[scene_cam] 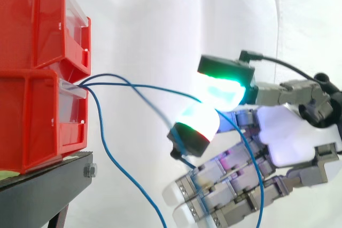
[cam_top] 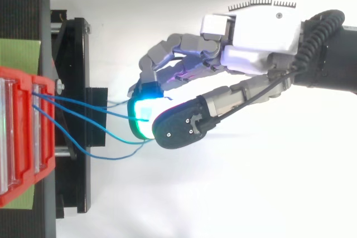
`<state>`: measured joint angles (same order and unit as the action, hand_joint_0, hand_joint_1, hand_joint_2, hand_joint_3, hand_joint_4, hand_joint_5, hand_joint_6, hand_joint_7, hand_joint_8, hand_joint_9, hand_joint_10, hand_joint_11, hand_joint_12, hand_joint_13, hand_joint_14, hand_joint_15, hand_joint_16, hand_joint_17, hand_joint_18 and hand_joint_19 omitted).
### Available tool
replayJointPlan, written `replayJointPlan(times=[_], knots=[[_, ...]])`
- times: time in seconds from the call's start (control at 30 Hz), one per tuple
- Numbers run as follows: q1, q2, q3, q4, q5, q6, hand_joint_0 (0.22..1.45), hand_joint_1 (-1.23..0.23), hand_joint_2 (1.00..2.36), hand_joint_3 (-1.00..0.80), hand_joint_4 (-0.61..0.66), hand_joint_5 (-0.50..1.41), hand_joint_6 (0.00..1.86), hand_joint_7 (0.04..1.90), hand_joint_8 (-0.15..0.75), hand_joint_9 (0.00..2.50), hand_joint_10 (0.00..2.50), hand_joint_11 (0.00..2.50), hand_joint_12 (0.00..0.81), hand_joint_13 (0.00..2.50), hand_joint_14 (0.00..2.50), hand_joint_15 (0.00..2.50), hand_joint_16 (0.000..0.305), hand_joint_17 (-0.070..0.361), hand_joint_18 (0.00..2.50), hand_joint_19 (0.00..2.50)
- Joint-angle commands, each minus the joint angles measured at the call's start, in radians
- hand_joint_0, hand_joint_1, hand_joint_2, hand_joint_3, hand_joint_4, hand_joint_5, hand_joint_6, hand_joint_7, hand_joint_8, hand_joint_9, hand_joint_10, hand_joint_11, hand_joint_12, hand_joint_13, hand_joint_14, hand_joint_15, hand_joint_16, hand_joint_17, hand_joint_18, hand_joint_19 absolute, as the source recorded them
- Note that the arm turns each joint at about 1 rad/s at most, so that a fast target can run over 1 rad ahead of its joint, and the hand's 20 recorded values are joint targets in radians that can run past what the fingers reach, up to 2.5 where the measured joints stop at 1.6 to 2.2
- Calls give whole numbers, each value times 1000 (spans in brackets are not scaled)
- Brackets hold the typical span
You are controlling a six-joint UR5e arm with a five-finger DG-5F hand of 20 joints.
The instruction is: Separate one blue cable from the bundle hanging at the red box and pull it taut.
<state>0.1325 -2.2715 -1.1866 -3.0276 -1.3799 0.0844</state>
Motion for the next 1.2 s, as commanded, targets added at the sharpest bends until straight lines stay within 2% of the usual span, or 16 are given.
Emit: replayJointPlan(times=[0.0,0.2,0.23,0.37,0.67,1.17], knots=[[2,0,-38,84,35,-26,664,-710,1002,-67,-132,-167,980,1101,275,462,0,30,354,420,4,123,43,96,279,138],[2,0,-38,121,87,-118,664,-682,1008,-119,-109,-182,984,1079,264,413,0,50,347,372,4,134,43,97,249,173],[2,0,-38,127,91,-178,663,-681,1008,-116,-109,-182,984,1079,264,414,0,51,347,372,5,137,43,97,249,173],[2,0,-38,148,105,-291,660,-678,1008,-103,-104,-179,982,1093,267,413,0,57,349,374,5,144,44,100,254,192],[4,1,-38,193,114,-357,659,-679,1008,-95,-106,-175,980,1107,276,414,0,65,356,379,5,151,46,104,265,204],[4,1,-38,193,116,-367,657,-680,1006,-83,-100,-171,979,1112,280,407,0,62,364,375,5,159,47,106,273,209]])
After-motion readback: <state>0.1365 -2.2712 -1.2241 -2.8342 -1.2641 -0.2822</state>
